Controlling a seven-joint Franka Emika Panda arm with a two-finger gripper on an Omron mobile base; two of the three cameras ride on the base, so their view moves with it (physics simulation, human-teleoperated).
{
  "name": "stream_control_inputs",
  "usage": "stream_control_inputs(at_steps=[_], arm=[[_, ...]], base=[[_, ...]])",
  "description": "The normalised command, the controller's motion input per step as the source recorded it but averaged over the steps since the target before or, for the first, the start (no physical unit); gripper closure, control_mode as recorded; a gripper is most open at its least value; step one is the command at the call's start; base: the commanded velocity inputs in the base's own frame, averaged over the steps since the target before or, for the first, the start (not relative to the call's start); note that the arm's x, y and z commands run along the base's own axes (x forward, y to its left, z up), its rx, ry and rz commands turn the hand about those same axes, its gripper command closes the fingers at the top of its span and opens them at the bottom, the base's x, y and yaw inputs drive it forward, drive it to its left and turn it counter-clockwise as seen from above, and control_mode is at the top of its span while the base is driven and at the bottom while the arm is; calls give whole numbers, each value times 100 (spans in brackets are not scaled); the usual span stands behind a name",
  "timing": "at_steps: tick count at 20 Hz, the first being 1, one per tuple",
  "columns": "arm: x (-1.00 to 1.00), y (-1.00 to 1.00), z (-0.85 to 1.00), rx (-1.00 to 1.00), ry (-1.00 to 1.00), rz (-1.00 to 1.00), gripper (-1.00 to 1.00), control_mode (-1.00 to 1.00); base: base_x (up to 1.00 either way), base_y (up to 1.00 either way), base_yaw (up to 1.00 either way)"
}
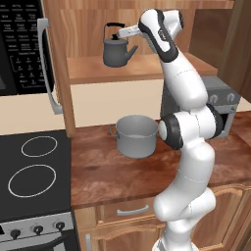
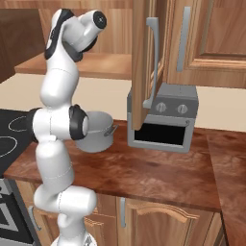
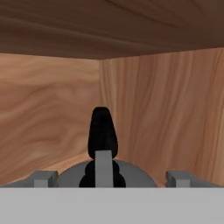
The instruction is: Pick the kettle from the cabinet and place it on a stove burner. Then pick the pot from the counter and place it on another stove burner. Finally, turn both burners on.
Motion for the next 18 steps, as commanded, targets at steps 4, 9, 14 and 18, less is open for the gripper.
stream_control_inputs(at_steps=[4, 9, 14, 18], arm=[[4, 3, -2, 0, 2, 4, 100, -100], [0, 3, -3, 0, 3, 0, 100, -100], [0, 1, -5, 0, 1, 0, 100, -100], [0, 0, -1, 0, 1, 0, 100, -100]], base=[[0, 0, 0], [0, 0, 0], [0, 0, 0], [0, 0, 0]])
